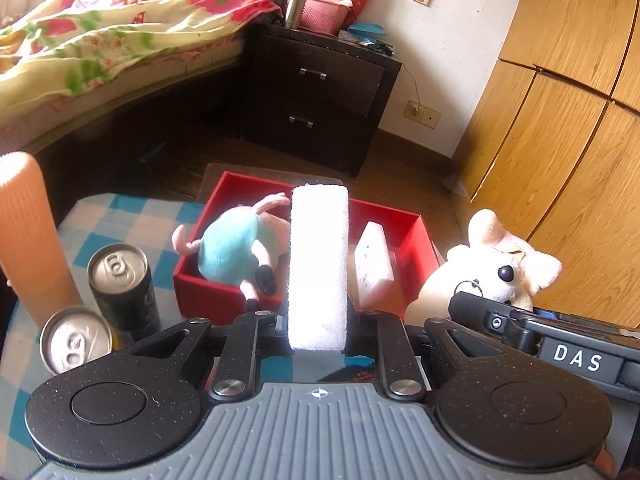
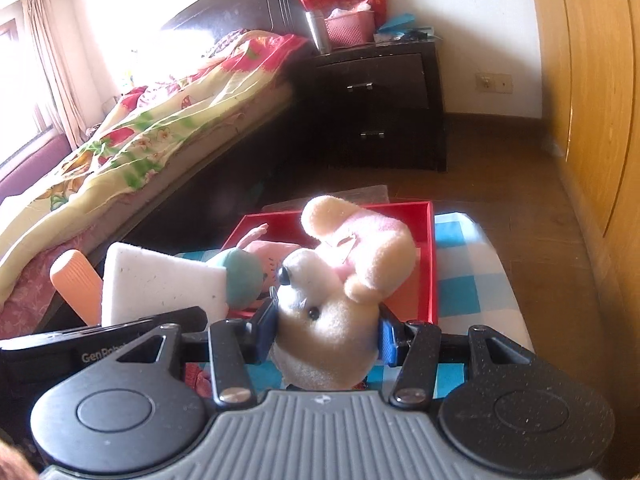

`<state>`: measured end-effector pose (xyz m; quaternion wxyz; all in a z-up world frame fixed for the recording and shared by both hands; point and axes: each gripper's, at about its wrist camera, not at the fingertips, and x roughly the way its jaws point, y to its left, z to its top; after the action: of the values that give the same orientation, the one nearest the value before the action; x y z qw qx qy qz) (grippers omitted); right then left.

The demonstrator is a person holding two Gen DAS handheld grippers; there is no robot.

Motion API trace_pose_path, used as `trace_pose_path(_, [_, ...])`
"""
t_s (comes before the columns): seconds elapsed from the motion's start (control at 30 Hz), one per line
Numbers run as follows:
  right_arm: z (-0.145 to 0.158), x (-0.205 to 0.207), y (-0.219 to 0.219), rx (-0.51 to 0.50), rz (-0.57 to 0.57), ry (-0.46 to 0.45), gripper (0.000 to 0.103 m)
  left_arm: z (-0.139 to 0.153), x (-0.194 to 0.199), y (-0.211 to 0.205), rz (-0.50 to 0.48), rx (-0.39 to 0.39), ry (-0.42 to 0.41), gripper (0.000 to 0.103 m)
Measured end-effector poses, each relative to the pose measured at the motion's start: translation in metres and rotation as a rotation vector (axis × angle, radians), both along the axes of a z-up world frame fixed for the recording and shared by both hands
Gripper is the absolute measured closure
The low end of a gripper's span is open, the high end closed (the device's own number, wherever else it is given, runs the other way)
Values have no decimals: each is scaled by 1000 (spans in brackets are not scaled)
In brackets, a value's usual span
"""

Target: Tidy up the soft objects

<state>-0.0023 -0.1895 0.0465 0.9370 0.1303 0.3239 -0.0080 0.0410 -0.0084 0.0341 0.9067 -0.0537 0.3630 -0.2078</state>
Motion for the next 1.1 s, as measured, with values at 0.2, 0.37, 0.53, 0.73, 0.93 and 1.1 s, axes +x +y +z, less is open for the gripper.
trace_pose_path(0.2, [1, 10, 4, -80, -4, 10, 75, -2, 6, -9, -7, 24, 4, 85])
trace_pose_path(0.37, [-5, 18, 7, -107, 8, 60, 75, -5, 10, -13, -12, 30, 16, 85])
trace_pose_path(0.53, [-6, 20, 9, -123, 18, 77, 75, -5, 10, -14, -15, 40, 18, 84])
trace_pose_path(0.73, [-9, 21, 11, -143, 35, 103, 75, -8, 8, -15, -15, 66, 37, 85])
trace_pose_path(0.93, [-13, 22, 13, -156, 55, 132, 75, -12, 6, -20, -21, 137, 63, 84])
trace_pose_path(1.1, [-13, 21, 12, -158, 54, 142, 75, -15, 5, -20, -22, 171, 81, 85])
